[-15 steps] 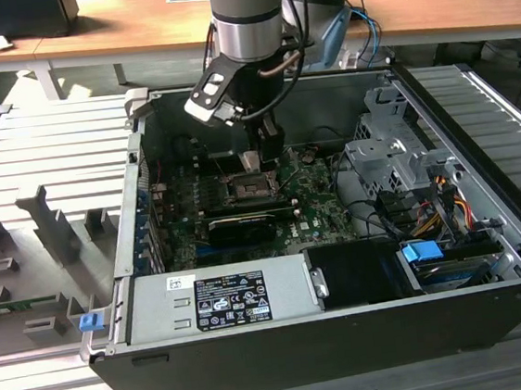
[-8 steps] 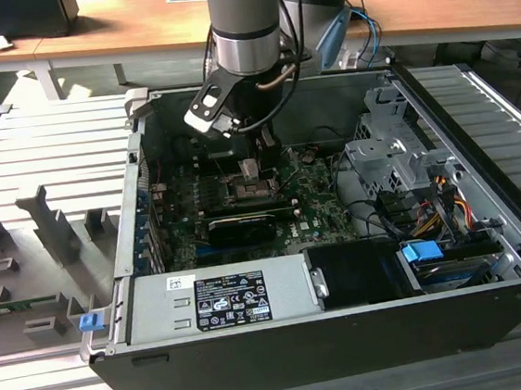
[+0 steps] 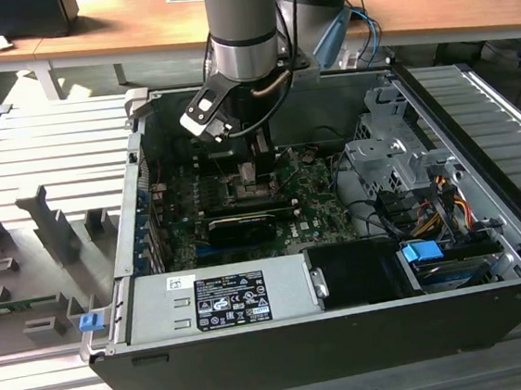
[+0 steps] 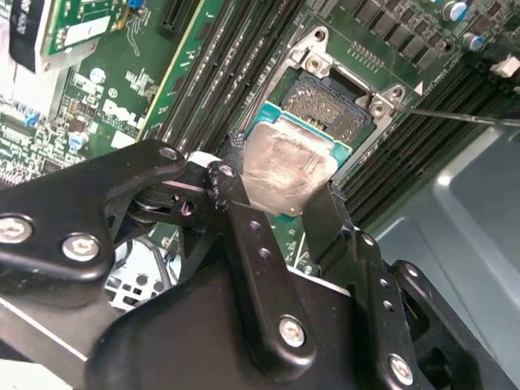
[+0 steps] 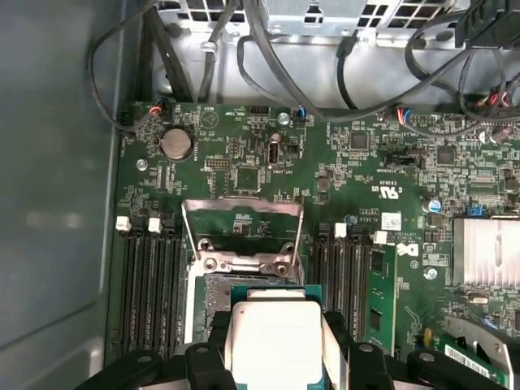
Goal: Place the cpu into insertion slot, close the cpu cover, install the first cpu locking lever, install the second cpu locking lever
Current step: 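Place the cpu into insertion slot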
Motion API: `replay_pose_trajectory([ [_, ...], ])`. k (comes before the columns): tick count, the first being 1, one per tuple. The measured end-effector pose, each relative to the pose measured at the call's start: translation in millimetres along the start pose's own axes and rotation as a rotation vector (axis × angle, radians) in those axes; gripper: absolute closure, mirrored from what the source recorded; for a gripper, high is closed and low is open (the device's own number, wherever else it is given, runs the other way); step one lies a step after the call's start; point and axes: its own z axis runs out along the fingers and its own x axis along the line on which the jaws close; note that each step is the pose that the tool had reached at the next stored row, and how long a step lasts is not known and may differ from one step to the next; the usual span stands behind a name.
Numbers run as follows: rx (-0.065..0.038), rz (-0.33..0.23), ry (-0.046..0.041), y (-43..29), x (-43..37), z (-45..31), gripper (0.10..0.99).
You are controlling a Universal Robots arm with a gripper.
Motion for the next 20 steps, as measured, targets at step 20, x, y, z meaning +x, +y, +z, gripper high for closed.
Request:
replay_pose_trajectory([
  [20,-0.001,0.061,-0.0028,-8.5,13.5,36.6,0.557],
])
